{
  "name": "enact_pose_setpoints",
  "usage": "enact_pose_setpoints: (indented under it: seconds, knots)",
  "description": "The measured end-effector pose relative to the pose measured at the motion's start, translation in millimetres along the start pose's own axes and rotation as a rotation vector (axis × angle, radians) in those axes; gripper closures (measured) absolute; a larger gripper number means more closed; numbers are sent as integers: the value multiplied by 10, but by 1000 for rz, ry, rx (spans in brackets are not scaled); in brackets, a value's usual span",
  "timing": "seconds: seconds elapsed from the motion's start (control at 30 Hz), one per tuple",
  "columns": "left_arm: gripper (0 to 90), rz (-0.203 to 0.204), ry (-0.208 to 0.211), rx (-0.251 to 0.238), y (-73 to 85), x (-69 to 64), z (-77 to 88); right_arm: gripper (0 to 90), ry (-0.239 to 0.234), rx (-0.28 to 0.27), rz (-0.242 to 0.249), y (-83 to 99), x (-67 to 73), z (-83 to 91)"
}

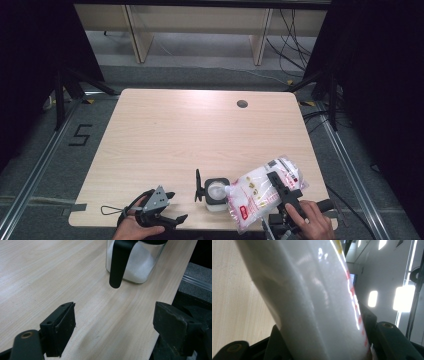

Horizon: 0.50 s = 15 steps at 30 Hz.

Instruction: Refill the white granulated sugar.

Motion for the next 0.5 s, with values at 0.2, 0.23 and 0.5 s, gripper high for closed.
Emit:
enact_pose_setpoints:
  seconds: [0.2,0.23,0.5]
  knots:
    - [177,-11,3,-1,-2,2,1,534,-13,17,-26,12,31,12]
    - [177,3,-1,0,-1,2,-1,534,-12,17,-27,11,30,14]
    - [176,10,-1,-3,-1,-6,-3,534,-4,6,7,3,-10,8]
Point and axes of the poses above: each handheld gripper's, and its own axes: z roughly backward along the jaws, y roughly out of its underside, x roughly to its left, the point moved 10 cm from there along -z, roughly forward along the jaws, and after that the axes turned 9 degrees about -x, right-handed, at the moved point
